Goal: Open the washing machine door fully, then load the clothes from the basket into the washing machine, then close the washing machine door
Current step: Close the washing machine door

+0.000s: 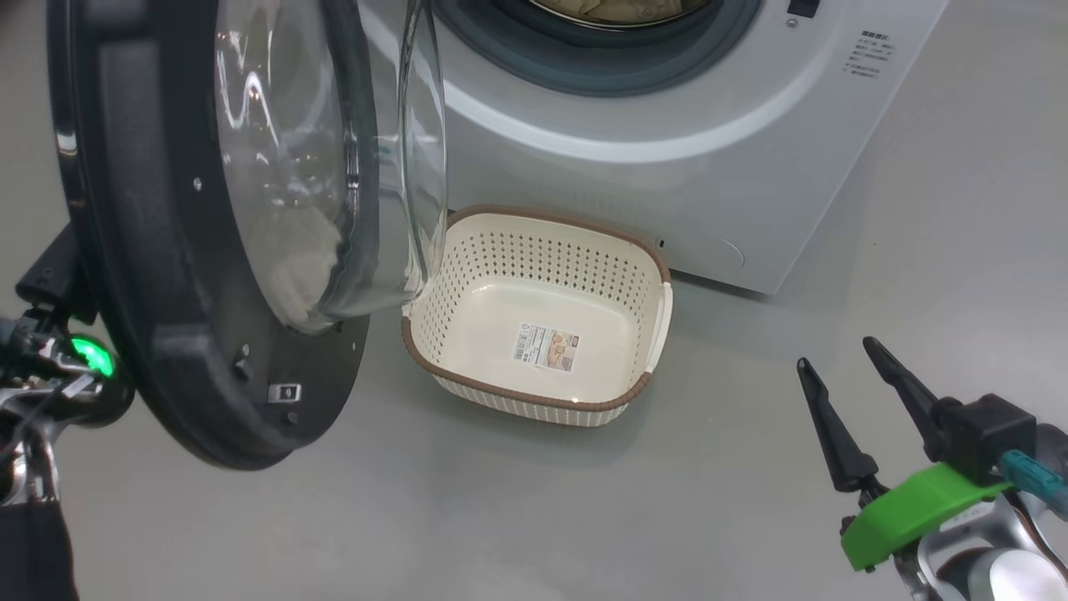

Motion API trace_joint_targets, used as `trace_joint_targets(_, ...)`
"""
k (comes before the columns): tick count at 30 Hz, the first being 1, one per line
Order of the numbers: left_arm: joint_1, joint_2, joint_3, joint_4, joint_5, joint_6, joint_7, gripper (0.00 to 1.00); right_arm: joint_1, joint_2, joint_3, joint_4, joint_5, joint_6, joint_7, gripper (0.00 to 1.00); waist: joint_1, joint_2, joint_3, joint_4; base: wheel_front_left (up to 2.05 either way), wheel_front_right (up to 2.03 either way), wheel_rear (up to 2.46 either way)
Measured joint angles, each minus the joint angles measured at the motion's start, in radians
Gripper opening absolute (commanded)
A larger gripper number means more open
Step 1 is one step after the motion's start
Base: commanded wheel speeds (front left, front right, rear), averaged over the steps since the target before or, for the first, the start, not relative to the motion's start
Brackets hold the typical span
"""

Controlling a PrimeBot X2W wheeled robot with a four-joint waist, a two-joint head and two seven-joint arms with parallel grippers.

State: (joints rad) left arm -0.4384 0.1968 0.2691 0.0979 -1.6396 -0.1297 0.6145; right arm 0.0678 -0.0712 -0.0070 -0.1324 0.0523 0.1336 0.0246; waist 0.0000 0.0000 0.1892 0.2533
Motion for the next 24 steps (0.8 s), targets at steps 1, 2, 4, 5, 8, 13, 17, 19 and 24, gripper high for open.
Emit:
trace_joint_targets(1,0.0,-0.01,-0.005,-0.004,0.01,0.0,-0.009,0.0,-0.001,0.003,0.001,0.003,0.001,0.0,-0.007,1.0,0.0,0.0,-0.002,-0.004,0.0,0.0,0.0)
trace_joint_targets(2,0.0,-0.022,-0.011,-0.01,0.021,0.0,-0.018,0.0,-0.001,0.006,0.001,0.006,0.001,0.0,-0.01,1.0,0.0,0.0,-0.004,-0.008,0.0,0.0,0.0)
trace_joint_targets(4,0.0,-0.042,-0.027,-0.02,0.044,0.0,-0.027,0.0,-0.002,0.008,0.0,0.014,0.001,0.0,-0.017,1.0,0.0,0.0,-0.009,-0.016,0.0,0.0,0.0)
trace_joint_targets(5,0.0,-0.053,-0.035,-0.025,0.047,0.0,-0.03,0.0,-0.002,0.01,0.0,0.016,0.001,0.0,-0.02,1.0,0.0,0.0,-0.011,-0.019,0.0,0.0,0.0)
trace_joint_targets(8,0.002,-0.083,-0.056,-0.038,0.058,0.0,-0.042,0.0,-0.002,0.012,-0.002,0.026,0.001,0.0,-0.03,1.0,0.0,0.0,-0.016,-0.032,0.0,0.0,0.0)
trace_joint_targets(13,0.008,-0.112,-0.095,-0.052,0.086,0.0,-0.074,0.0,-0.002,0.019,-0.006,0.038,0.002,0.0,-0.042,1.0,0.0,0.0,-0.025,-0.054,0.0,0.0,0.0)
trace_joint_targets(17,0.009,-0.13,-0.127,-0.053,0.103,0.0,-0.114,0.0,-0.001,0.022,-0.009,0.05,0.009,0.0,-0.05,1.0,0.0,0.0,-0.033,-0.073,0.0,0.0,0.0)
trace_joint_targets(19,0.009,-0.135,-0.145,-0.052,0.109,0.0,-0.135,0.0,-0.001,0.024,-0.015,0.054,0.009,0.0,-0.053,1.0,0.0,0.0,-0.037,-0.081,0.0,0.0,0.0)
trace_joint_targets(24,0.009,-0.147,-0.194,-0.037,0.109,0.0,-0.19,0.0,-0.001,0.025,-0.016,0.065,0.017,0.0,-0.061,1.0,0.0,0.0,-0.045,-0.104,0.0,0.0,0.0)
